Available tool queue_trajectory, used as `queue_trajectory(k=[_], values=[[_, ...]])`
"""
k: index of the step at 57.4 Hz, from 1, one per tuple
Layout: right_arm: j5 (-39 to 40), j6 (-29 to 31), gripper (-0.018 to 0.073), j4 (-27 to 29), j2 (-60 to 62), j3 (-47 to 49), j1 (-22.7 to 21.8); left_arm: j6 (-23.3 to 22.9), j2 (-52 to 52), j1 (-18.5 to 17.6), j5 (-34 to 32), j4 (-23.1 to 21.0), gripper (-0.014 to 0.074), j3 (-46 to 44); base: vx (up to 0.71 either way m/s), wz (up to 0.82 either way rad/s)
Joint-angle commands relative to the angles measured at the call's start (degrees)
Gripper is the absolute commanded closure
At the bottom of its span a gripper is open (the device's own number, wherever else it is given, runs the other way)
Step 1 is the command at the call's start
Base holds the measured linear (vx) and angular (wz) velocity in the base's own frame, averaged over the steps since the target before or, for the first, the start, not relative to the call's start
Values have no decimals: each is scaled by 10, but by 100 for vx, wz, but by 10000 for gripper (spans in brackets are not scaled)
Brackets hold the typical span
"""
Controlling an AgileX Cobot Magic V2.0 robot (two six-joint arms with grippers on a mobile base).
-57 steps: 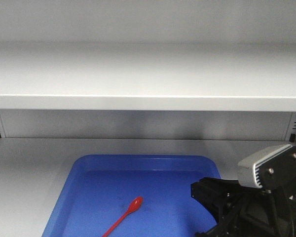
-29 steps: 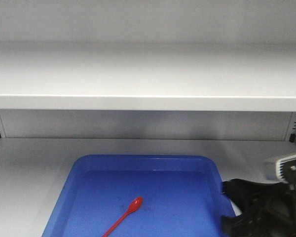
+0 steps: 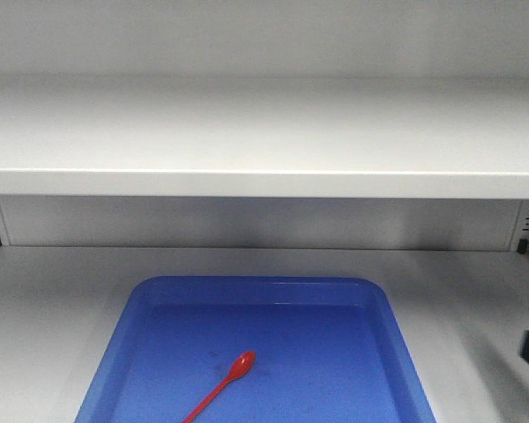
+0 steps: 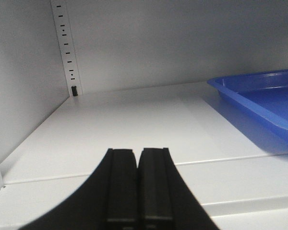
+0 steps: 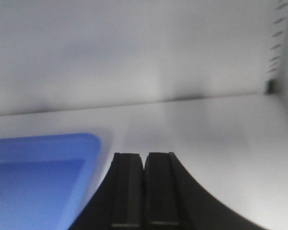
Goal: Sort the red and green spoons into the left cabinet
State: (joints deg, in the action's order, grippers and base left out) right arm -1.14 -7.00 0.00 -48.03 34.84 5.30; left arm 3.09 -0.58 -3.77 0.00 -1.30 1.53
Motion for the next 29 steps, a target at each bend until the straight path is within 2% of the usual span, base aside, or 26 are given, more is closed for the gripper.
queue_trajectory(k=[1,16,29], values=[[34,26,562,-4,58,-3,-24,-4,-11,-2,-40,0,600,9,0,0],[65,23,562,0,265,-168,-95,-4,-11,-2,-40,0,600,9,0,0],[65,4,562,0,411,-314,-101,-4,-11,-2,-40,0,600,9,0,0]])
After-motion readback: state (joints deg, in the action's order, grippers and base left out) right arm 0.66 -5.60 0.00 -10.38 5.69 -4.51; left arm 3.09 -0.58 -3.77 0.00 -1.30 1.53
